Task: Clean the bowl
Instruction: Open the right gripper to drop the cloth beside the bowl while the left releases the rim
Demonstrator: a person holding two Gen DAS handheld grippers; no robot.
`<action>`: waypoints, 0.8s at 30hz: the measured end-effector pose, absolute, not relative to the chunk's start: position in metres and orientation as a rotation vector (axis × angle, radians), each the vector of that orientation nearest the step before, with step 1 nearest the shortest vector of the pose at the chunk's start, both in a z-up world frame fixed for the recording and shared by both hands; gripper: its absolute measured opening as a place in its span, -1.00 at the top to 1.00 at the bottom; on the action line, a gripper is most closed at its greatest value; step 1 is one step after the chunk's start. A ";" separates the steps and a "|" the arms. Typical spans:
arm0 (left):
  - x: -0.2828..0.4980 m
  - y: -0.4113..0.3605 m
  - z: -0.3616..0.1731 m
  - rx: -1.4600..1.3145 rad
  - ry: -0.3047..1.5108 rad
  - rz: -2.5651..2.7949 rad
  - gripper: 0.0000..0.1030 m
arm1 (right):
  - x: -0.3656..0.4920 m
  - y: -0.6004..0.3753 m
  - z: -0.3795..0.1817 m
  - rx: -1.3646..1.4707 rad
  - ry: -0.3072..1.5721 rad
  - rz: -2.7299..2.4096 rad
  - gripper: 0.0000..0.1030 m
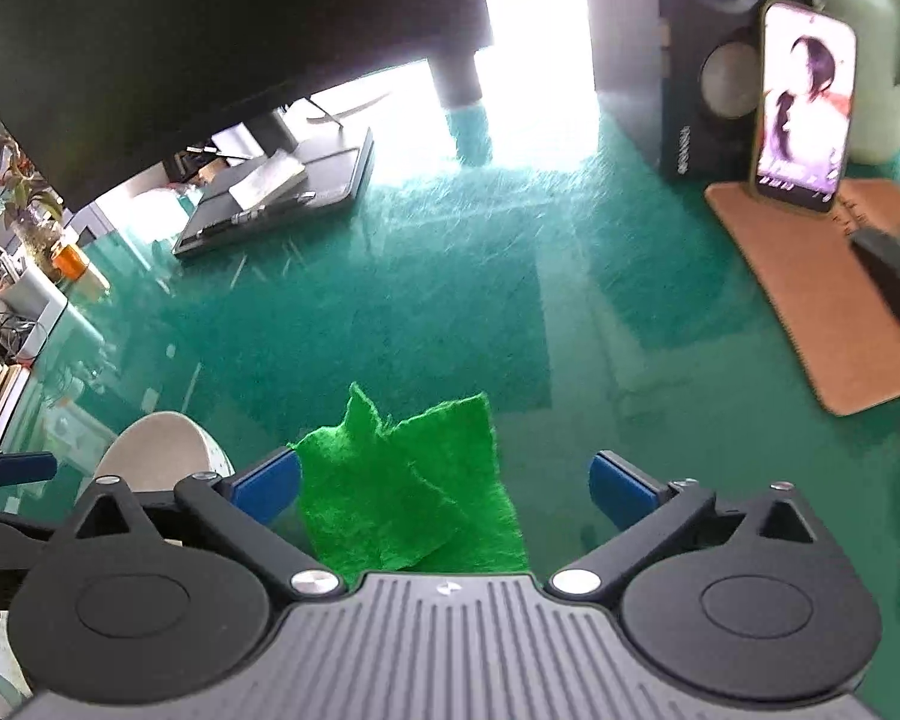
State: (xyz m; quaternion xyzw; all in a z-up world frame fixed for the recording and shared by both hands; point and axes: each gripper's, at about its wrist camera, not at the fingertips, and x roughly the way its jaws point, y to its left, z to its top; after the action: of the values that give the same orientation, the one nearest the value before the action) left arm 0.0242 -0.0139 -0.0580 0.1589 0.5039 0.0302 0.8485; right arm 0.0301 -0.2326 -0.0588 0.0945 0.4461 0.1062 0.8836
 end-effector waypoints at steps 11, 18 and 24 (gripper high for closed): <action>-0.001 -0.017 -0.011 0.264 0.996 0.157 -0.99 | -0.008 -0.221 -0.024 0.011 0.901 0.194 -0.99; -0.022 -0.025 0.022 0.259 0.945 0.189 -0.99 | -0.019 -0.211 -0.009 -0.049 1.009 0.181 -0.99; -0.028 -0.042 0.032 0.391 0.970 0.266 -0.99 | -0.017 -0.215 -0.005 0.053 1.063 0.238 -0.99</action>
State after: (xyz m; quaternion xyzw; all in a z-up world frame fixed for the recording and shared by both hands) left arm -0.0277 -0.0423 0.0316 0.1861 0.4617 0.1267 0.8580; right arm -0.0171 -0.2149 -0.0047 0.0251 0.5054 0.1131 0.8550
